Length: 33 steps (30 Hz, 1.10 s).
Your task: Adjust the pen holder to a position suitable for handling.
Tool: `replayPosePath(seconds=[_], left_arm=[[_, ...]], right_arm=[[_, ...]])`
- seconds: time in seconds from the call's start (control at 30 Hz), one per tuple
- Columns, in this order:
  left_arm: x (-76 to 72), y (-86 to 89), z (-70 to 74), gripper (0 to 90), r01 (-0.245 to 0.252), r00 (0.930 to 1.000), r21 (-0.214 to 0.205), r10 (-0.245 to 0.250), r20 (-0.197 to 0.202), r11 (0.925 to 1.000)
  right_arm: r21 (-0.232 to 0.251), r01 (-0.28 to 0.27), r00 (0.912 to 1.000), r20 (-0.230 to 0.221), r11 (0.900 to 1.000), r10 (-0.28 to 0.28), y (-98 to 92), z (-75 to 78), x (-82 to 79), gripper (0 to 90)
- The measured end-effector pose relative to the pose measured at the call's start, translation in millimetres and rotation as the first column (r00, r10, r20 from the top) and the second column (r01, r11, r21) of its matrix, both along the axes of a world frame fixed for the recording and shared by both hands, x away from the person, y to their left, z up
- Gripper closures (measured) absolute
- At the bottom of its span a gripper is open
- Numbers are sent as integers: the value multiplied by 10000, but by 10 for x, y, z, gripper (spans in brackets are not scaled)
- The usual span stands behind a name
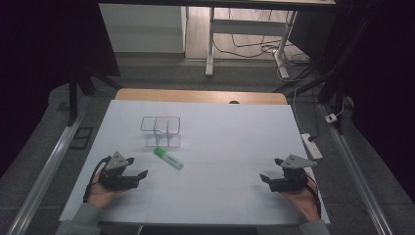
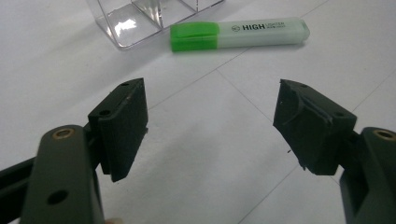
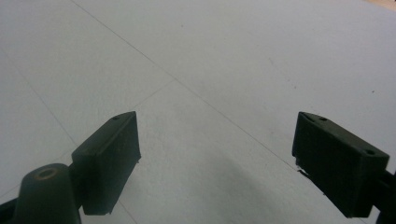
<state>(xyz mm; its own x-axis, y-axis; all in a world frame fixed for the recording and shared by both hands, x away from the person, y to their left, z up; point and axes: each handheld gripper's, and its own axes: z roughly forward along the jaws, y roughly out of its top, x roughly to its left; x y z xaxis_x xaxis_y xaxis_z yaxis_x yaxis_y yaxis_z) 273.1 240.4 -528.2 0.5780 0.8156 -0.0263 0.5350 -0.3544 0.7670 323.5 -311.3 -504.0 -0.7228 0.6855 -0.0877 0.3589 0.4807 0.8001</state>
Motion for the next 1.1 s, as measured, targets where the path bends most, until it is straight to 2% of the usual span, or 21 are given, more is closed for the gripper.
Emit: replayPosePath(seconds=[0.1, 0.3, 0.43, 0.5, 0.63, 0.77, 0.97, 1.1], left_arm=[[-4, 5, 0, 262, -21, 10000, -13, 21, -16, 10000], [-32, 29, -5, 263, -87, 10000, 1, 87, -15, 10000], [-33, 38, -3, 263, -109, 9999, 53, 109, -21, 9999], [-31, 34, 0, 263, -126, 9999, 25, 126, -7, 9999], [-30, 28, 1, 263, -133, 9999, 61, 133, -2, 9999], [-29, 28, 14, 264, -156, 9999, 26, 156, 18, 9999], [1, 44, 25, 268, -226, 9997, -28, 226, 46, 9997], [81, 46, 46, 270, -327, 9994, -226, 326, -67, 9992]], right_arm=[[-62, -103, 9999, -60, 9999, 103, 5, 5, 7, 155], [191, -274, 9995, -166, 9994, 277, 32, 1, 47, 162], [17, -404, 9987, -320, 9992, 404, 53, -31, 54, 163], [-27, -411, 9985, -359, 9992, 410, 55, -34, 52, 165], [191, -371, 9986, -378, 9991, 378, 44, -18, 44, 172], [144, -411, 9983, -408, 9991, 417, 50, -22, 36, 179], [180, -424, 9982, -417, 9989, 431, 42, -27, 37, 184], [128, -455, 9979, -459, 9989, 461, 52, -44, 51, 187]])
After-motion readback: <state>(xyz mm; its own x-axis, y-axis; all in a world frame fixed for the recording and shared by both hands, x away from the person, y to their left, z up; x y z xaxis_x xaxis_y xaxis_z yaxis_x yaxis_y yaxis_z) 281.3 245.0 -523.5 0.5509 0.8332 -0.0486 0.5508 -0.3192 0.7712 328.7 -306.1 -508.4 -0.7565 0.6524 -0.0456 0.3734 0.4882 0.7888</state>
